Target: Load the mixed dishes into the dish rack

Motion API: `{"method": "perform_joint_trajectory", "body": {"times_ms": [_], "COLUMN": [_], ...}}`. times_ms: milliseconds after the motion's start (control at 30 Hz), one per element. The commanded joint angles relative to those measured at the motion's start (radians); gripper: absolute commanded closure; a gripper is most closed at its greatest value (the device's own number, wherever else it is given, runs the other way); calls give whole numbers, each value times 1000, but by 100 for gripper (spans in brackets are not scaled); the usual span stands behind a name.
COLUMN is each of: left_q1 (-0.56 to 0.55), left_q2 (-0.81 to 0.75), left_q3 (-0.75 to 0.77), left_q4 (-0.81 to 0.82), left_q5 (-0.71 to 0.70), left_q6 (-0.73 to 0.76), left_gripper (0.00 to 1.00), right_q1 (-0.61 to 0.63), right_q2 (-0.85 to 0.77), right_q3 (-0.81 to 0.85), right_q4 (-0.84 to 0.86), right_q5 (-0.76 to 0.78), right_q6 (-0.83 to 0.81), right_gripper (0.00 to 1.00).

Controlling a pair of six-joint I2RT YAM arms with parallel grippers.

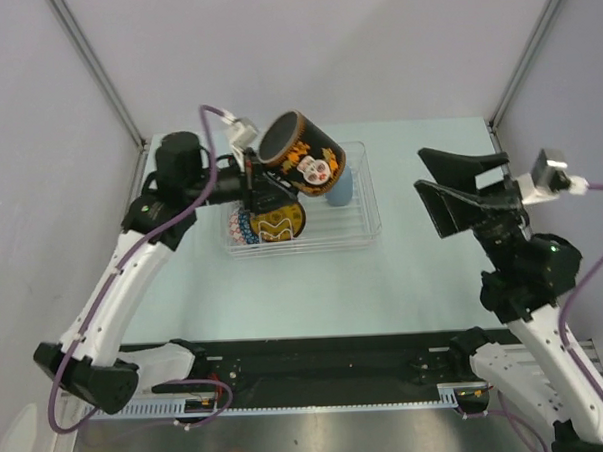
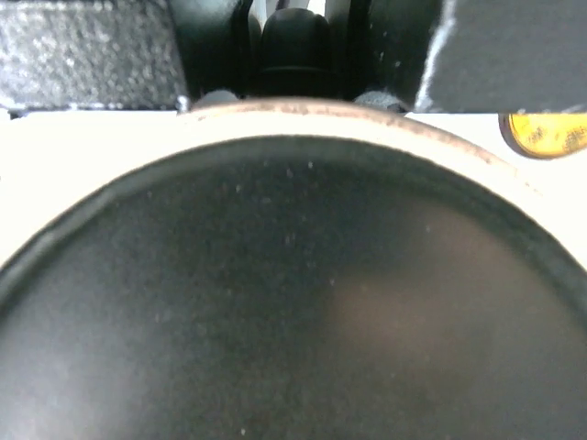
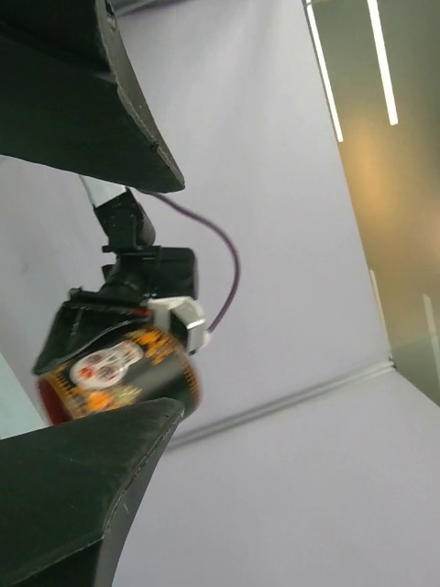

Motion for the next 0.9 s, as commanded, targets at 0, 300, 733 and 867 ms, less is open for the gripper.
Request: {"method": "perform_joint_trajectory", "body": {"times_ms": [0, 300, 733, 867], "left_q1": [-83, -142, -161, -174], "left_q2": [84, 238, 480, 523], "left_q3": [7, -4, 126, 148], "left_q4": [-10, 17, 12, 24], "left_q5": [-153, -287, -339, -354], "left_q6": [209, 307, 373, 378], "left_gripper": [100, 100, 100, 100], "right_q1": [-30, -38, -81, -107], "right_q2": [-77, -145, -137, -126], "right_q3": [8, 6, -21, -31], "right_q4": [-311, -517, -567, -569], "right_q5": [76, 122, 130, 110], "right_q6": [-172, -258, -257, -241], "right_gripper": [0, 0, 0, 0]}}
